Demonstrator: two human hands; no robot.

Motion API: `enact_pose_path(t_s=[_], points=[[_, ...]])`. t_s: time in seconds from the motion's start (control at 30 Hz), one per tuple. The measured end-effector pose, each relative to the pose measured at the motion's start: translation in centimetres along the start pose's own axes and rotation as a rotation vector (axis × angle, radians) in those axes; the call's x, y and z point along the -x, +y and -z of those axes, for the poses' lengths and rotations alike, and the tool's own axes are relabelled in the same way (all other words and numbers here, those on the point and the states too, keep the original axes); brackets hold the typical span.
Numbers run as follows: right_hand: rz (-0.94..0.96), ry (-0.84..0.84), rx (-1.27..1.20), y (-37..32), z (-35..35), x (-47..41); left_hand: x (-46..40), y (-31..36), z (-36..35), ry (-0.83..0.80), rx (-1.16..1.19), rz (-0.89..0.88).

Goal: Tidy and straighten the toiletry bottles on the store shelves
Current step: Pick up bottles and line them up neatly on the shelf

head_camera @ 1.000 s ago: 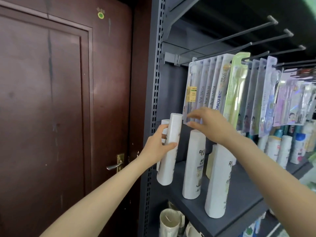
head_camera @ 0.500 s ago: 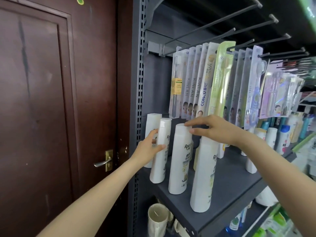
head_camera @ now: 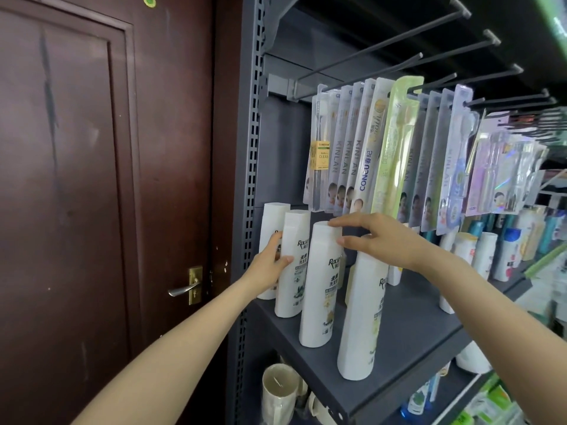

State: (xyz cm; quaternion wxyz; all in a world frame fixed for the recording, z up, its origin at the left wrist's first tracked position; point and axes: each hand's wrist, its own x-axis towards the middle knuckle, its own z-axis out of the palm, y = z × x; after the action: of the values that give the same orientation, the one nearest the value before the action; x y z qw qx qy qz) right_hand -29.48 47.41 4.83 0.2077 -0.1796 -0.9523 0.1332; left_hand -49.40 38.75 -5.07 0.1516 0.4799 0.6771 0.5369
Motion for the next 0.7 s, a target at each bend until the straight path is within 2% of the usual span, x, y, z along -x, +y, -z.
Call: enact_pose_path(t_s=[0.1,0.17,0.33,0.37,0.43,0.57,0.63,0.7], points=[[-0.004,0.014,-0.014,0.0,-0.1,0.0,-0.2,-0.3,0.5,-0.041,0.016,0.025],[-0.006,0.023,-0.014,0.0,-0.1,0.0,-0.1,0.1,0.8,-0.014,-0.092,-0.041],[0.016,0.0,0.096,-0.8,0.5,-0.5,-1.5,1.8,2.9,0.425,-0.227,-0.258],[0.024,0.0,0.124,-1.2,0.6,-0.6,-2.1,2.0,3.5,0.462,-0.28,-0.297],[0.034,0.017,0.172,-1.9,0.6,-1.0,-3.5,2.1,4.6,0.396,-0.451,-0.314],[0.012,0.018,0.184,-2.5,-0.4,-1.8,-4.9,2.2,5.5,0.061,-0.693,-0.202],[0.004,0.026,0.202,-2.4,-0.7,-2.0,-5.2,2.1,5.6,0.058,-0.745,-0.219],[-0.004,0.042,0.212,-2.4,-0.8,-2.1,-4.8,2.4,5.6,0.137,-0.772,-0.272]])
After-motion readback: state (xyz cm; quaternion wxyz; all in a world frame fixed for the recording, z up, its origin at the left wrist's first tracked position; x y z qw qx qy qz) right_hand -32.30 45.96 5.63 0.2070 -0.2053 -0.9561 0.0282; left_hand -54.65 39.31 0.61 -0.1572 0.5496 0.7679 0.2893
